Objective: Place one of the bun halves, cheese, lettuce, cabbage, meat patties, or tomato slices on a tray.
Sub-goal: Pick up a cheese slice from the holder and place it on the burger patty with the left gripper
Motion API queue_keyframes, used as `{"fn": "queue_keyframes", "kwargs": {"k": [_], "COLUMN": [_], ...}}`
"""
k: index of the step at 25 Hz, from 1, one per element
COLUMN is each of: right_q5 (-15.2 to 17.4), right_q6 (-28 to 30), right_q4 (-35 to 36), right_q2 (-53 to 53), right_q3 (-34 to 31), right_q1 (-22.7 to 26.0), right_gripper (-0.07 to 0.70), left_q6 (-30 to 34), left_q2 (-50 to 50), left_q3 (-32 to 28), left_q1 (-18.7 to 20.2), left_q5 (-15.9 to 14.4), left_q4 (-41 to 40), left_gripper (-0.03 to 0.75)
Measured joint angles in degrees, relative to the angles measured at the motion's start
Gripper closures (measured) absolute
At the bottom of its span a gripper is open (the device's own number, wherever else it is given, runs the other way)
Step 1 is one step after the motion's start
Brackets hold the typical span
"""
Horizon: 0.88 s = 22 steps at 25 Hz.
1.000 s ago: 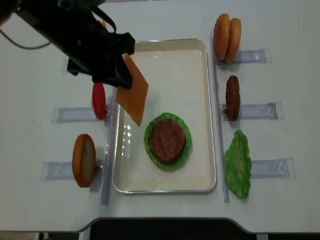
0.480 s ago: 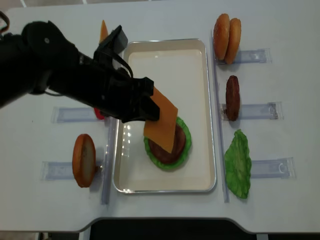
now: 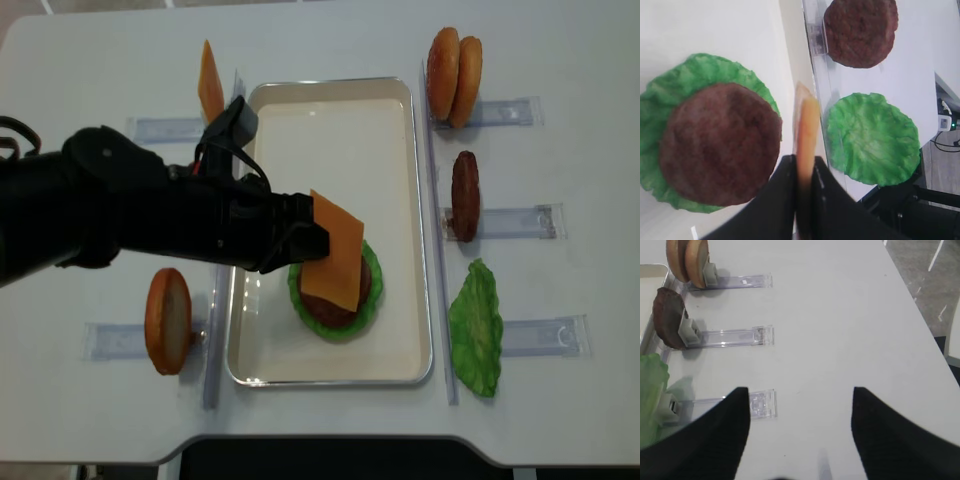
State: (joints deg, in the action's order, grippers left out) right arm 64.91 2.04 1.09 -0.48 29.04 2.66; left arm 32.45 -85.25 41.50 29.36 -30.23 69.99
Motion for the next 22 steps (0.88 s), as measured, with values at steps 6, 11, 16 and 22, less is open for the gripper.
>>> {"fn": "queue_keyframes", "kwargs": {"k": [6, 11, 16, 22], "right_q5": [0.0, 0.0, 0.0, 0.0], "right_q6": [0.0, 0.0, 0.0, 0.0], "right_q4": [0.0, 0.0, 0.0, 0.0], "right_q2": [0.0, 0.0, 0.0, 0.0], "right_q3": [0.0, 0.0, 0.0, 0.0], "right_q1": [0.0, 0.0, 0.0, 0.0], "right_gripper": [0.208, 0.208, 0.208, 0.208], "left_q6": [6.03, 10.15, 11.04, 11.2], "left_q2": [-2.98, -5.61, -6.61, -7.15], "left_q3": [-0.04, -0.04, -0.04, -0.04], "left_q1": [0.0, 0.05, 0.05, 0.05], "left_q5": [0.13, -0.35, -0.54, -0.83], "left_q4": [6.73, 10.97, 11.26, 11.18], "left_gripper": [0.68, 0.68, 0.68, 0.68]}}
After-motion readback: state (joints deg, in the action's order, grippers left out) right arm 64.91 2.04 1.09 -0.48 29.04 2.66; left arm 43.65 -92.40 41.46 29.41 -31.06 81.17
